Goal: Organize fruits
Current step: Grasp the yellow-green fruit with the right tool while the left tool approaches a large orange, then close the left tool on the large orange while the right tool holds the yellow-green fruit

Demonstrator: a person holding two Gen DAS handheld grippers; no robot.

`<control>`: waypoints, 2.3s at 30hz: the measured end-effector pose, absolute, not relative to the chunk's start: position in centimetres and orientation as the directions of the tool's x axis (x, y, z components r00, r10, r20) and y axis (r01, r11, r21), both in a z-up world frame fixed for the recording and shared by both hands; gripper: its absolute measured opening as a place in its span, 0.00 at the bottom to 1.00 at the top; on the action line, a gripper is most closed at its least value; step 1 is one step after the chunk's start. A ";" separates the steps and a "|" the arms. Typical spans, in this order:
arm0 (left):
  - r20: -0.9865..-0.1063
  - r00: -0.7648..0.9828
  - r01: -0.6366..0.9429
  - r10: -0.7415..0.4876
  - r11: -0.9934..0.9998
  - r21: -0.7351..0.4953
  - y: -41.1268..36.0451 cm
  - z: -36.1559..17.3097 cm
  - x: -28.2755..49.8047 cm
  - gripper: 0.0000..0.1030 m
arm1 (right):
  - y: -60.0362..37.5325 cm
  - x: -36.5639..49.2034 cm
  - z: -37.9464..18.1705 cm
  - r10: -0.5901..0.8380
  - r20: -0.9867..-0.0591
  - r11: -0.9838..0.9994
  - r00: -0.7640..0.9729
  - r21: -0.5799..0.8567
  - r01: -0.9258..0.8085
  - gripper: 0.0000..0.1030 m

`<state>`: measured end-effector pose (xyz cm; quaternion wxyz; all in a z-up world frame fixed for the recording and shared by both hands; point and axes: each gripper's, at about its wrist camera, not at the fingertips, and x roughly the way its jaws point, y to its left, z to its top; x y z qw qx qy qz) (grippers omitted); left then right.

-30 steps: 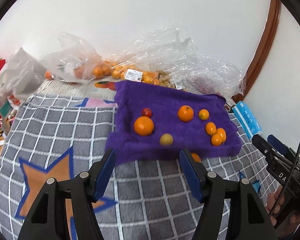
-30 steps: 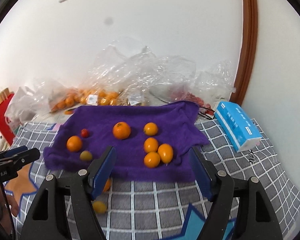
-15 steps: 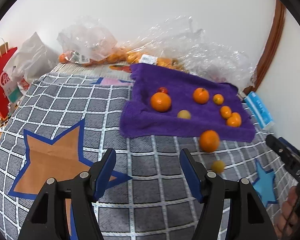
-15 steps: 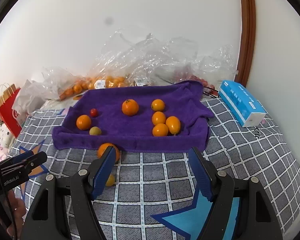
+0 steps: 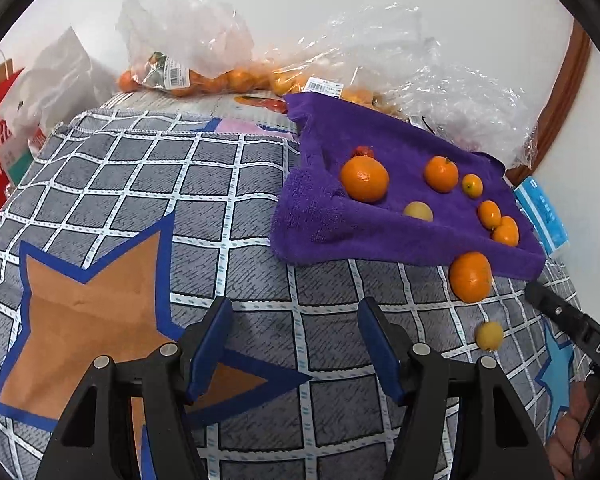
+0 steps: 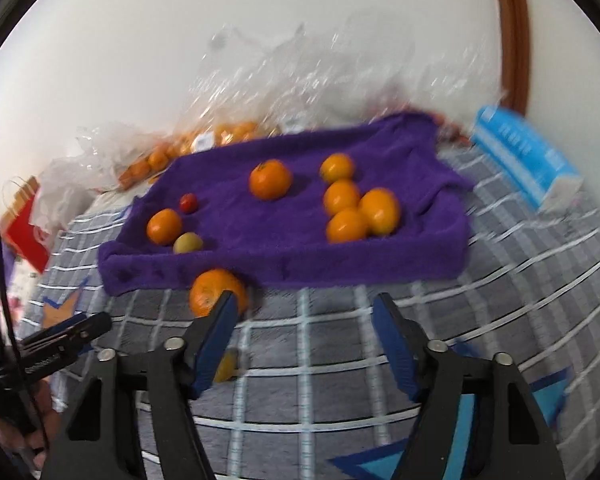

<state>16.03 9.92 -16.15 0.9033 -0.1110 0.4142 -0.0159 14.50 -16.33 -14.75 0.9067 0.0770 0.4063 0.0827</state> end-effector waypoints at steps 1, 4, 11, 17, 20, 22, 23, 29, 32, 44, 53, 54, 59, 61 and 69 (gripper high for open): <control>-0.739 0.663 -0.058 -0.121 0.975 -0.212 9.9 -16.2 15.9 0.60 | -16.1 14.5 -15.1 0.236 -0.728 0.969 0.643 0.227 -0.099 0.62; -0.733 0.663 -0.040 -0.153 0.970 -0.239 10.1 -16.1 15.8 0.60 | -14.5 13.9 -15.9 0.280 -0.734 0.959 0.619 0.239 -0.151 0.60; -0.732 0.662 -0.042 -0.161 0.967 -0.250 10.4 -16.3 15.0 0.60 | -11.1 12.9 -17.2 0.233 -0.762 0.969 0.604 0.126 -0.214 0.52; -0.737 0.664 -0.038 -0.126 0.979 -0.202 9.7 -16.4 14.4 0.61 | -11.5 12.4 -17.1 0.194 -0.763 0.976 0.616 0.087 -0.200 0.26; -0.744 0.660 -0.041 -0.104 0.984 -0.173 9.4 -16.4 14.3 0.61 | -12.5 11.8 -16.5 0.148 -0.741 0.985 0.655 0.047 -0.168 0.26; -0.749 0.656 -0.043 -0.092 0.986 -0.159 9.2 -16.5 14.3 0.62 | -13.6 11.4 -16.1 0.124 -0.731 0.988 0.671 0.028 -0.152 0.26; -0.751 0.655 -0.043 -0.087 0.987 -0.152 9.1 -16.5 14.3 0.62 | -14.1 11.3 -16.0 0.117 -0.730 0.989 0.674 0.026 -0.143 0.26; -0.753 0.653 -0.047 -0.078 0.989 -0.143 9.1 -16.5 14.4 0.61 | -16.8 12.0 -16.9 0.090 -0.774 0.996 0.627 0.054 -0.076 0.26; -0.754 0.652 -0.053 -0.073 0.989 -0.141 9.1 -16.6 14.3 0.62 | -17.1 12.3 -17.2 0.097 -0.772 0.995 0.628 0.069 -0.069 0.26; -0.751 0.653 -0.038 -0.093 0.987 -0.155 9.1 -16.6 14.1 0.64 | -16.4 12.2 -17.3 0.058 -0.765 0.997 0.641 0.013 -0.075 0.26; -0.737 0.653 0.026 -0.173 0.978 -0.207 9.0 -16.5 13.7 0.65 | -17.0 11.7 -16.8 0.080 -0.742 0.997 0.665 0.054 -0.059 0.26; -0.739 0.652 0.026 -0.171 0.979 -0.203 9.0 -16.5 13.7 0.65 | -17.1 11.6 -16.7 0.084 -0.739 0.996 0.669 0.060 -0.059 0.26; -0.740 0.653 0.012 -0.162 0.979 -0.204 8.9 -16.4 13.4 0.65 | -17.5 11.3 -16.5 0.076 -0.731 0.997 0.678 0.069 -0.038 0.26; -0.743 0.651 0.013 -0.154 0.981 -0.192 8.7 -16.4 13.1 0.65 | -17.5 11.1 -16.5 0.071 -0.729 0.997 0.681 0.062 -0.039 0.26; -0.759 0.624 0.045 -0.188 0.978 -0.205 6.1 -15.8 12.4 0.65 | -17.5 10.6 -16.7 0.086 -0.750 0.996 0.655 0.048 -0.076 0.26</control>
